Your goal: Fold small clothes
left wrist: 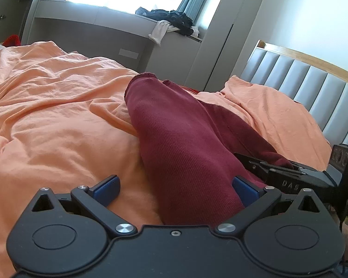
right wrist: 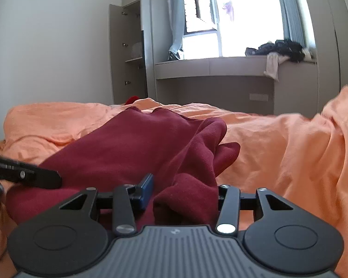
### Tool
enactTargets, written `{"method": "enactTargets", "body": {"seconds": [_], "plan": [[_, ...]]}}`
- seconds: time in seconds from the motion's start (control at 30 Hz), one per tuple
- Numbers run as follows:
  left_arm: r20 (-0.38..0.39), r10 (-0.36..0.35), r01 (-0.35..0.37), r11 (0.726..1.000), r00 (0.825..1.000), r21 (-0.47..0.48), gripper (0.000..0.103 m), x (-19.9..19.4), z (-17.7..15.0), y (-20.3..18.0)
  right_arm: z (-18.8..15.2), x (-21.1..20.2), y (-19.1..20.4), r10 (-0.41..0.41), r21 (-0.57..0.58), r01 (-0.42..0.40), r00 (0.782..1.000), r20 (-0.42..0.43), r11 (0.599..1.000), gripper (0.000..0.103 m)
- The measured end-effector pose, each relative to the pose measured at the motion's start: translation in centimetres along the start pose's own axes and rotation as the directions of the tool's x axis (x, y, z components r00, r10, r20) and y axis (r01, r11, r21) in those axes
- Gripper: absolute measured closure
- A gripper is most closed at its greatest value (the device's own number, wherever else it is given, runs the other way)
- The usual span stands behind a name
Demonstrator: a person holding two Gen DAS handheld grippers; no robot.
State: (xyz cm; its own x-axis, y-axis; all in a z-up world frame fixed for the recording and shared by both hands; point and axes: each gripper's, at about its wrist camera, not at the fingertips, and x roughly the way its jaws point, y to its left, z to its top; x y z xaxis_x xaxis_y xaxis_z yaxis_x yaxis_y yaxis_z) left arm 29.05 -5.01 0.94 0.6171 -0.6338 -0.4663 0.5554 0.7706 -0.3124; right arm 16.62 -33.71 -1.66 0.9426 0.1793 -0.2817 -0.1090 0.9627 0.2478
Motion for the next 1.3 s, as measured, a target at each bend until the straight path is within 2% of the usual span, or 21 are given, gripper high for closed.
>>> {"method": "enactTargets", "body": {"seconds": [0.07,0.13,0.23,0.27,0.33,0.37,0.47,0.6,0.7,0.9,0.97,1.03,1.13,1.3], "plan": [[0.0,0.0,0.0,1.0,1.0,0.0,0.0,0.0,0.0,0.0,0.1,0.0,-1.4,0.04,0.083,-0.039,0.999,-0.006,0.996,0.048],[0.0,-0.001,0.001,1.0,1.0,0.0,0.0,0.0,0.0,0.0,0.0,0.1,-3.5,0.119,0.217,-0.116,0.993,-0.003,0.969,0.036],[-0.001,-0.01,0.01,1.0,1.0,-0.004,0.0,0.1,0.0,0.0,-0.6,0.7,-6.6,0.236,0.414,-0.225,0.971,0.027,0.882,0.022],[-0.001,-0.017,0.017,1.0,1.0,-0.007,0.0,0.1,0.1,0.1,-0.9,1.1,-7.5,0.259,0.469,-0.248,0.965,0.041,0.848,0.022],[0.003,-0.032,0.032,0.999,0.999,-0.024,0.0,0.0,0.2,0.3,-1.3,1.8,-8.6,0.277,0.529,-0.258,0.96,0.045,0.809,0.02],[0.005,-0.038,0.038,0.999,0.999,-0.032,0.0,-0.1,0.3,0.3,-1.5,2.1,-8.9,0.269,0.541,-0.247,0.962,0.039,0.804,0.02],[-0.002,-0.053,0.053,0.997,0.999,-0.06,0.0,0.1,0.8,0.3,-1.8,2.7,-9.2,0.238,0.534,-0.209,0.971,0.015,0.819,0.023],[-0.049,0.0,-0.002,0.999,0.999,-0.037,0.0,1.0,1.5,-0.4,-1.7,2.5,-7.9,0.227,0.503,-0.206,0.974,0.019,0.84,0.04],[-0.061,0.029,-0.029,1.0,0.998,0.006,0.0,1.3,1.5,-0.9,-1.7,2.4,-7.3,0.209,0.474,-0.191,0.978,0.015,0.859,0.043],[-0.08,0.029,-0.029,1.0,0.996,-0.003,0.0,1.2,1.7,-0.5,-1.4,2.0,-5.9,0.166,0.42,-0.157,0.986,0.017,0.894,0.045],[-0.084,0.032,-0.033,0.999,0.996,-0.008,0.0,1.2,1.8,-0.5,-1.2,1.7,-5.4,0.15,0.391,-0.146,0.989,0.02,0.909,0.048],[-0.082,0.036,-0.037,0.999,0.996,-0.016,0.001,1.0,1.8,-0.5,-1.0,1.4,-4.9,0.136,0.362,-0.136,0.99,0.026,0.922,0.056],[-0.085,0.024,-0.027,0.999,0.996,-0.026,0.008,0.8,1.9,-0.5,-0.8,1.1,-4.6,0.122,0.349,-0.125,0.992,0.031,0.929,0.064],[-0.088,-0.006,0.002,0.999,0.996,-0.046,0.02,0.4,1.8,-0.6,-0.8,0.7,-4.3,0.109,0.347,-0.115,0.993,0.036,0.931,0.066]]}}
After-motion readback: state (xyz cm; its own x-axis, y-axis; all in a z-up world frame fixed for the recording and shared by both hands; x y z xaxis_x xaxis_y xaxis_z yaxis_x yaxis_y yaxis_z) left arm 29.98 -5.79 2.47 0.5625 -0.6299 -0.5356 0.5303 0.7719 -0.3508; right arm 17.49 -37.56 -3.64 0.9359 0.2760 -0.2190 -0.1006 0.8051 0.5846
